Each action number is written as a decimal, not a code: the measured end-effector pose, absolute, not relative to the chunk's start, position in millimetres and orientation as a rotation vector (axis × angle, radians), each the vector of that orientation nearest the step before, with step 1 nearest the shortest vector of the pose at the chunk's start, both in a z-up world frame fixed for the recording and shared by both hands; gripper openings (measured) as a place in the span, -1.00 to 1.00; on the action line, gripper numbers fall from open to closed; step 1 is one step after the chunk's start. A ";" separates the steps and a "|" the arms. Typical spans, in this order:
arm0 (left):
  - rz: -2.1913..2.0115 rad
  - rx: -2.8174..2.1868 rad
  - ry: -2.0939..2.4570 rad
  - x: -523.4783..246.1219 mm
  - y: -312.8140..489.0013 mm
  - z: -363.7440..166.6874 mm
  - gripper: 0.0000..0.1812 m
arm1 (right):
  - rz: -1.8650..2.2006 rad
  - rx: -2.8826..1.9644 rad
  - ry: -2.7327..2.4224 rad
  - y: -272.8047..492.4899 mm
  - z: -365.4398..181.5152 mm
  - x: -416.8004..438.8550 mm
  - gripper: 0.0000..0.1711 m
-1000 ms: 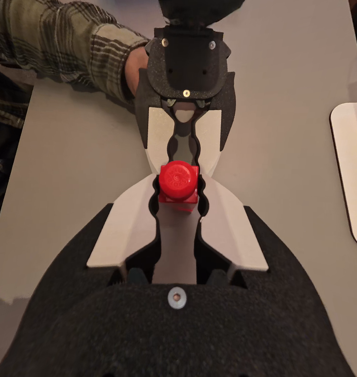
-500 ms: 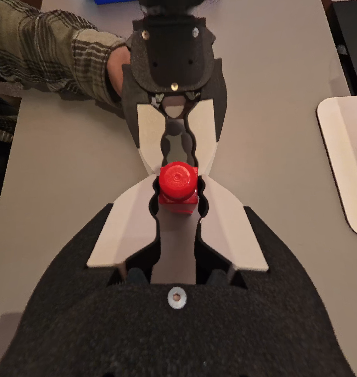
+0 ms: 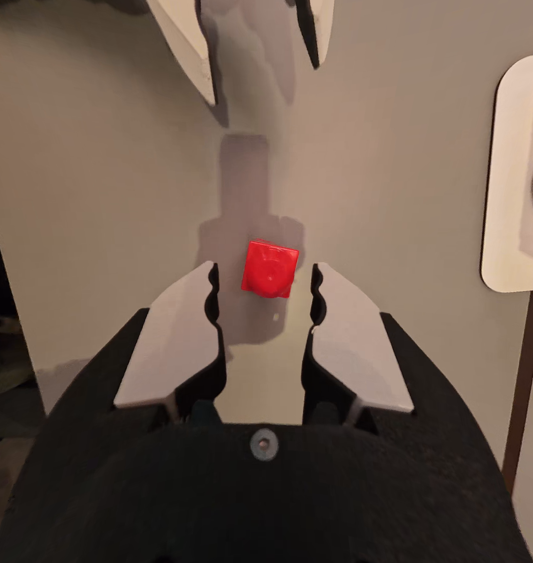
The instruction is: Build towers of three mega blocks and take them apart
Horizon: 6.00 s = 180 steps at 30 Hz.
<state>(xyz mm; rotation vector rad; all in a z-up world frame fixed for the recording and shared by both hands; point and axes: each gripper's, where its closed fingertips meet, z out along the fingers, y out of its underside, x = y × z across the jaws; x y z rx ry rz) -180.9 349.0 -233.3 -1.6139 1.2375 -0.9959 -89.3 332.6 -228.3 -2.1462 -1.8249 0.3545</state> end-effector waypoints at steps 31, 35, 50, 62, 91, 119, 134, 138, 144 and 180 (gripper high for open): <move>-0.998 -1.645 1.095 -189.3 364.2 -230.0 -0.46 | -0.149 -2.796 -0.408 267.4 -75.0 276.3 -0.61; -0.986 -1.645 1.097 -188.8 364.7 -231.1 -0.47 | -0.045 -2.833 -0.137 239.0 -106.7 325.7 -0.61; -0.972 -1.685 1.141 -183.2 363.2 -245.2 -0.47 | 0.094 -2.934 -0.082 227.6 -216.4 345.0 -0.61; -0.970 -1.703 1.164 -181.1 362.1 -250.9 -0.47 | 0.156 -2.925 -0.046 230.4 -242.1 348.3 -0.61; -0.981 -1.704 1.159 -176.7 361.3 -251.5 -0.36 | -0.158 -2.574 -0.215 231.9 -125.6 305.2 0.71; -0.113 -1.991 1.055 -521.4 329.0 -108.3 -0.14 | 0.200 -2.365 -0.672 229.1 -179.2 75.3 0.51; -0.175 -2.091 1.591 -557.0 350.6 -243.7 -0.19 | 0.112 -2.459 -0.729 249.0 -178.0 41.0 0.51; -0.184 -2.101 1.680 -551.7 354.4 -258.7 -0.21 | 0.097 -2.474 -0.752 254.3 -179.0 30.9 0.51; -0.185 -2.101 1.717 -543.6 361.1 -272.6 -0.21 | 0.092 -2.514 -0.794 256.5 -189.8 23.3 0.51; -0.045 -2.687 0.529 -604.6 428.1 -297.4 0.24 | 0.145 -2.540 -0.707 248.1 -207.6 50.6 0.50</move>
